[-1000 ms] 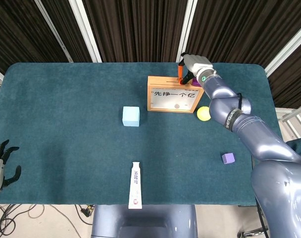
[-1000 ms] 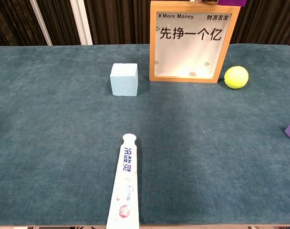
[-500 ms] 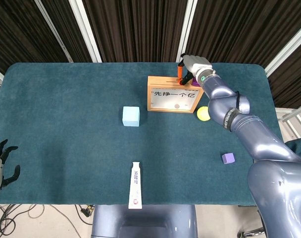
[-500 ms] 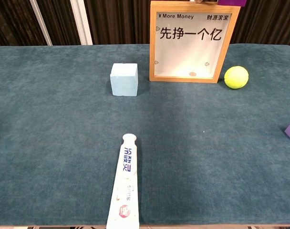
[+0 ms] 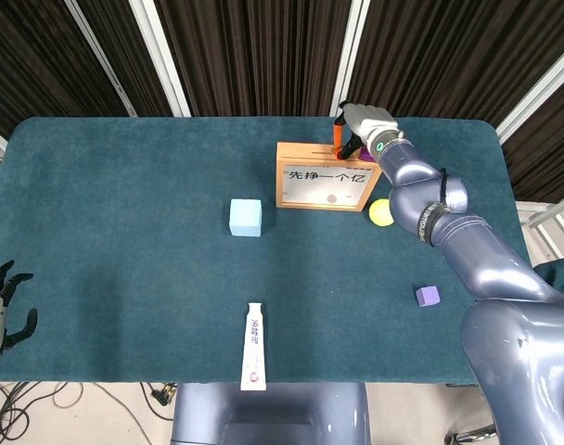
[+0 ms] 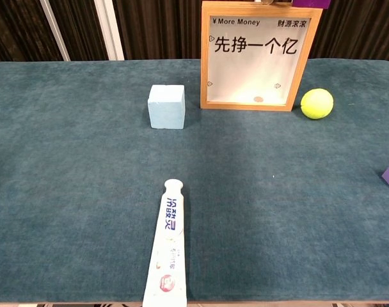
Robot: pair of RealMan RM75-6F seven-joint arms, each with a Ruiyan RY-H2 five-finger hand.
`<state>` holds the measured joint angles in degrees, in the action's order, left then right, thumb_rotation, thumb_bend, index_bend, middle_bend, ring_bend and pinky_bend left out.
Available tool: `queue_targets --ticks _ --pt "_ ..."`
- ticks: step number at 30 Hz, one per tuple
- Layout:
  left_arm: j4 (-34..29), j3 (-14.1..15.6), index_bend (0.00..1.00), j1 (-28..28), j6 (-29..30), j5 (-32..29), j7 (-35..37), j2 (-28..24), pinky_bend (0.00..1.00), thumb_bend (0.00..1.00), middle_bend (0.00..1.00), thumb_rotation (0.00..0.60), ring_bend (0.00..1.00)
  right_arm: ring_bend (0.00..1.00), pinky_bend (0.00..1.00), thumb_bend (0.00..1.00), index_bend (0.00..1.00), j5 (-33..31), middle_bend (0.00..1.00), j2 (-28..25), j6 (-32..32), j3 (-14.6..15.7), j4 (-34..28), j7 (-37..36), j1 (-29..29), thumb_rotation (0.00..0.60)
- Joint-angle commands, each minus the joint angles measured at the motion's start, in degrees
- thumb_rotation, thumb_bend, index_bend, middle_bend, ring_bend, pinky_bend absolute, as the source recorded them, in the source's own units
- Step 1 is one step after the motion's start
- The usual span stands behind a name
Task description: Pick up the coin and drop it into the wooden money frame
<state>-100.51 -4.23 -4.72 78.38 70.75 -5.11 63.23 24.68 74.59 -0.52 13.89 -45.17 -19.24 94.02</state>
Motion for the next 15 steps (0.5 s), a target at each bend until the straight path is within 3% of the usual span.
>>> queue_targets --ticks 1,15 --pt "-0.02 0.01 0.23 0.00 -0.02 -0.03 0.00 -0.01 0.16 0.45 0.00 0.600 0.00 0.00 0.00 0.69 0.72 0.87 0.02 0.16 0.35 0.15 0.15 -0.76 0.09 0.600" --pt "-0.14 0.08 0.23 -0.02 -0.12 -0.05 -0.01 -0.17 0.16 0.45 0.00 0.600 0.00 0.00 0.00 0.69 0.62 4.89 0.02 0.26 1.47 0.49 0.60 -4.77 0.26 0.600"
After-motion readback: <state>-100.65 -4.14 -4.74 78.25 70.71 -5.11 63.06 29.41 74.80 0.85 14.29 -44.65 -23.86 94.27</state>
